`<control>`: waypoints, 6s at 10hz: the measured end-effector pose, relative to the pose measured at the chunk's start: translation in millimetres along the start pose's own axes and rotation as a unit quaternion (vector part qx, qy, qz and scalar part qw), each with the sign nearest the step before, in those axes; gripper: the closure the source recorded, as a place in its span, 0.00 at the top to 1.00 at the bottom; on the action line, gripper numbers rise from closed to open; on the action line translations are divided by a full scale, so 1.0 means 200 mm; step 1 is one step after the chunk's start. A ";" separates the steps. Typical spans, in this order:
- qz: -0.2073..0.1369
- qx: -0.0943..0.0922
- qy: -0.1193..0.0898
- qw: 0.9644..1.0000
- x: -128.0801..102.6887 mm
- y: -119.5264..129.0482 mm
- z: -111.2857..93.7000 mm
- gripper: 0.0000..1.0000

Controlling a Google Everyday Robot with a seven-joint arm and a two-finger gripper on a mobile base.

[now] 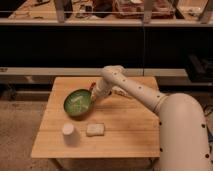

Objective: Drag the ceramic bowl in a circle

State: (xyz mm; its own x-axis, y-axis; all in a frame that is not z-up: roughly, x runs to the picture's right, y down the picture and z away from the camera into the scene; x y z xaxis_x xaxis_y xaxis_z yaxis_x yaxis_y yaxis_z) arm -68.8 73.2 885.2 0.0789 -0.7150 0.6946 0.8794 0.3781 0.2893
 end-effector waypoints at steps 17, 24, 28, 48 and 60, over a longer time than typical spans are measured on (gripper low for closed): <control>-0.030 0.010 -0.040 0.999 0.26 -0.45 0.34 0.20; 0.041 -0.018 0.009 0.999 0.28 0.00 -0.01 0.20; 0.004 -0.034 -0.025 0.999 -0.02 0.01 -0.02 0.20; -0.002 -0.025 -0.004 1.000 0.47 -0.17 0.09 0.20; -0.004 -0.076 -0.029 0.997 -0.05 0.08 -0.01 0.20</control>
State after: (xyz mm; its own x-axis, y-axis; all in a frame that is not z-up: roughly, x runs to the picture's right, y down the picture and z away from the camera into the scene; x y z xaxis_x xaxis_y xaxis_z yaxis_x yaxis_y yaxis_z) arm -53.8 86.2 881.0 0.0487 -0.6813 0.7304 0.9414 0.2757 0.1944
